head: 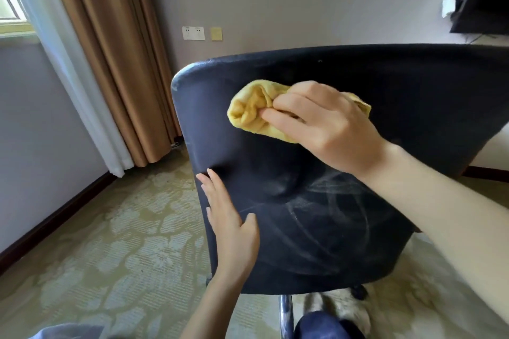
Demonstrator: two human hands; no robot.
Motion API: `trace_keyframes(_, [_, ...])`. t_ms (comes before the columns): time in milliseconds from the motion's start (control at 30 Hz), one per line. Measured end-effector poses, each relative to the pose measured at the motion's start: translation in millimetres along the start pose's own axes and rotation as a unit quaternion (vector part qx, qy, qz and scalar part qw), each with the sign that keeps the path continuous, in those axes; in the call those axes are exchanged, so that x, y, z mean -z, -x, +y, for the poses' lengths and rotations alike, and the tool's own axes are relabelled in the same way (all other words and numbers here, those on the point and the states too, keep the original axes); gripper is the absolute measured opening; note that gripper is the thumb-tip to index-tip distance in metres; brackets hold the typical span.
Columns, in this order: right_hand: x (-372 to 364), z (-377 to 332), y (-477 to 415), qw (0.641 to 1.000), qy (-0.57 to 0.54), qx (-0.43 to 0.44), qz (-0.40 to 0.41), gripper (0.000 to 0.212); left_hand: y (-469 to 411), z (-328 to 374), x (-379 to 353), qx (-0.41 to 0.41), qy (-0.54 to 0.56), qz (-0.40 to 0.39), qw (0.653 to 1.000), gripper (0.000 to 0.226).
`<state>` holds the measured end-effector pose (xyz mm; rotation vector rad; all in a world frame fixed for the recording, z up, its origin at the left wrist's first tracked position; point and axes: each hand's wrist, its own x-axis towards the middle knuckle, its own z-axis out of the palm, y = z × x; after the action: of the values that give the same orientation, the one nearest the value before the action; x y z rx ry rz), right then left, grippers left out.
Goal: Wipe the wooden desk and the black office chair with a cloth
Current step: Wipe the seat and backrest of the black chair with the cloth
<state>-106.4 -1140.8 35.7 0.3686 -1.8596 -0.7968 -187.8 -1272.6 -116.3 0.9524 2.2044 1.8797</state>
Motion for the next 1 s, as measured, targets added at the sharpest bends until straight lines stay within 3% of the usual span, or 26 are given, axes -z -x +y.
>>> trace_keyframes(133, [-22, -29, 6, 0.995, -0.030, -0.095, 0.020, 0.013, -6, -4, 0, 0.000, -0.013, 0.007, 1.000, 0.103])
trace_keyframes(533, [-52, -100, 115, 0.974, -0.150, -0.094, -0.142, 0.022, -14, -6, -2, 0.017, -0.023, 0.030, 0.999, 0.098])
trace_keyframes(700, [-32, -89, 149, 0.962, -0.173, -0.061, -0.202, 0.027, 3, 1, -16, -0.012, -0.061, -0.018, 0.998, 0.101])
trace_keyframes(833, [-6, -60, 159, 0.956, -0.161, -0.036, -0.242, 0.027, 6, 16, -25, 0.026, 0.001, -0.035, 0.999, 0.099])
trace_keyframes(1000, [23, -21, 138, 0.967, -0.129, -0.073, -0.205, 0.021, -1, 31, -29, 0.074, 0.034, -0.064, 0.995, 0.095])
